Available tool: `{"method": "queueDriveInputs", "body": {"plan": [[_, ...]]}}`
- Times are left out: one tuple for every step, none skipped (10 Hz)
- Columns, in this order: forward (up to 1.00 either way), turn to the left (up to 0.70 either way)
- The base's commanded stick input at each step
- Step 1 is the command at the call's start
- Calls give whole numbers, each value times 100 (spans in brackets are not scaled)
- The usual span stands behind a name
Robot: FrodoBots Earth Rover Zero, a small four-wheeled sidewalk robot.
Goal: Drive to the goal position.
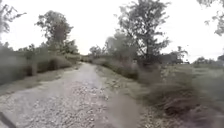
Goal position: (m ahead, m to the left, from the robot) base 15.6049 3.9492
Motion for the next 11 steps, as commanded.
{"method": "queueDriveInputs", "body": {"plan": [[70, 0], [70, 0], [70, 0], [70, 0], [70, 0], [70, 0], [70, 0], [70, 0], [70, 0], [70, 0], [70, 0]]}}
